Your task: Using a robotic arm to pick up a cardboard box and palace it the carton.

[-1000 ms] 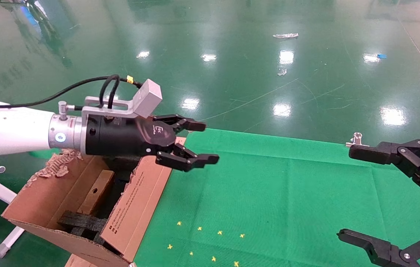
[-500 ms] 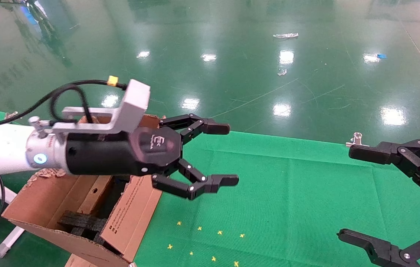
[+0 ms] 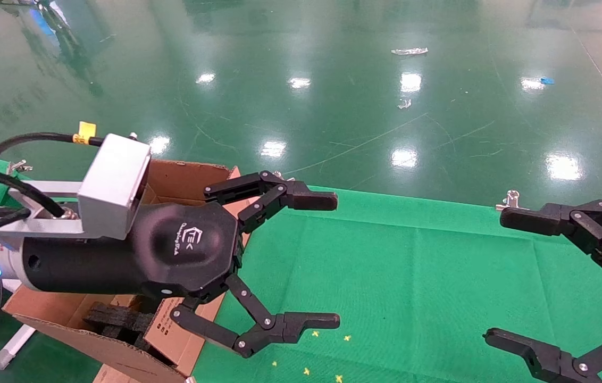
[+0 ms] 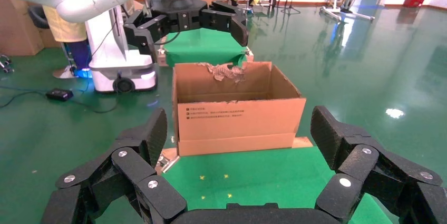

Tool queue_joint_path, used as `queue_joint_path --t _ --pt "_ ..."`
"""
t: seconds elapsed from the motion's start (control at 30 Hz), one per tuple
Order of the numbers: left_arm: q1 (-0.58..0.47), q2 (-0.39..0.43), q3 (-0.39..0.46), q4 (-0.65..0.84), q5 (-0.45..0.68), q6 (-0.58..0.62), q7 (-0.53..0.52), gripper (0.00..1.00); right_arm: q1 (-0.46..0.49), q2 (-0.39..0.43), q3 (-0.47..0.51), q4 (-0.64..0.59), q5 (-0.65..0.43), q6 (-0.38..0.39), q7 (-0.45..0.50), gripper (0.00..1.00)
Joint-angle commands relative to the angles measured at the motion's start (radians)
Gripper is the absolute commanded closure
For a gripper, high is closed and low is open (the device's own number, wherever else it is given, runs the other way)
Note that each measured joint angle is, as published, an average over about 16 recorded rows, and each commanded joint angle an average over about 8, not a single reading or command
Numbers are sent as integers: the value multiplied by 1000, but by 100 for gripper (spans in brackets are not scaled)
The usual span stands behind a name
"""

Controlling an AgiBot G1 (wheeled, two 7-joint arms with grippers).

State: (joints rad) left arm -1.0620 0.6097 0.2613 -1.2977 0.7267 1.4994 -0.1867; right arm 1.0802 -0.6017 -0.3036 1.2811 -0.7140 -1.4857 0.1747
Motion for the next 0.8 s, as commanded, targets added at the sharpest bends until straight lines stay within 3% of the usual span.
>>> queue_joint_path --t 0.03,0.8 --pt "21 -3 -30 -24 -6 6 1 0 0 0 0 0 0 0 0 0" --pt "-7 0 11 8 2 -2 0 0 0 0 0 0 0 0 0 0"
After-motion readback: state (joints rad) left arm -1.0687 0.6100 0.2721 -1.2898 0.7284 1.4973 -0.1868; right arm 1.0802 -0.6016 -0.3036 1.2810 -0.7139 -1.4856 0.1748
